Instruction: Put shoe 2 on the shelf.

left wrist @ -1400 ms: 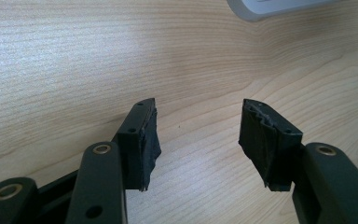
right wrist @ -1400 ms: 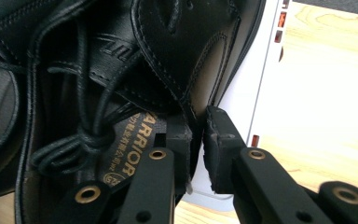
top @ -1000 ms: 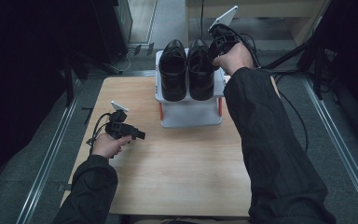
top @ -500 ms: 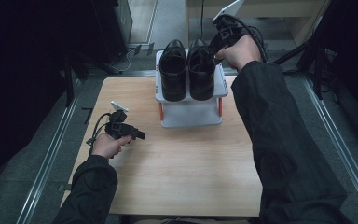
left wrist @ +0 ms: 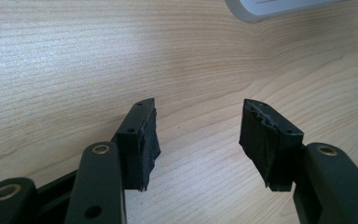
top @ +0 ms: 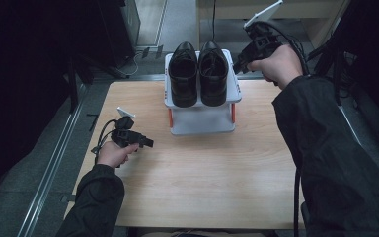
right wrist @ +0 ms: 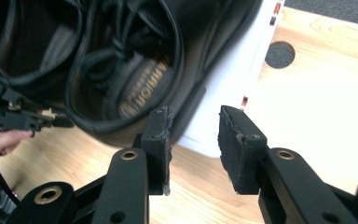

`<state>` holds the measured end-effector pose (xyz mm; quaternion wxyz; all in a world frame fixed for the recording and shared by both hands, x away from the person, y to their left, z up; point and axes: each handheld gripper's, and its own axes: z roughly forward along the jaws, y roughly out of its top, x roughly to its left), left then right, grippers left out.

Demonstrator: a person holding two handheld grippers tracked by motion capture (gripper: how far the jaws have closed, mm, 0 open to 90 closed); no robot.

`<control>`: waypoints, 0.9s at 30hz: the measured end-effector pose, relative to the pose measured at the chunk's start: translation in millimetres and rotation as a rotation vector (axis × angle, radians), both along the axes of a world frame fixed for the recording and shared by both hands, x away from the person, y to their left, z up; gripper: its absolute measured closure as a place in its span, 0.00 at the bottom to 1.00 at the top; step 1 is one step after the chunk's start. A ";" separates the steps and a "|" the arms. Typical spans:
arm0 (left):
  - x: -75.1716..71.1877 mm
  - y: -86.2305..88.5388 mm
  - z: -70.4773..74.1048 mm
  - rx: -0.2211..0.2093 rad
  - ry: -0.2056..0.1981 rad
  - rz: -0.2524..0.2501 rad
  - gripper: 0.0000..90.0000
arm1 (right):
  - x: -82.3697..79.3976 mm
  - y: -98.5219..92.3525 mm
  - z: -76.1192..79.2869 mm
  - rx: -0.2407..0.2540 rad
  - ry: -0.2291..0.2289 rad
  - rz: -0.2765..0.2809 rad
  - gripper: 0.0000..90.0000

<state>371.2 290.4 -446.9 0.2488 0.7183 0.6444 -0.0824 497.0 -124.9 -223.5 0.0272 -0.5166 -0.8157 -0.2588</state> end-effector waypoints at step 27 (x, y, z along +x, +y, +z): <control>-1.2 3.0 1.9 0.000 -0.028 0.013 0.48 | -51.4 -55.7 -115.3 0.084 -0.028 0.103 0.66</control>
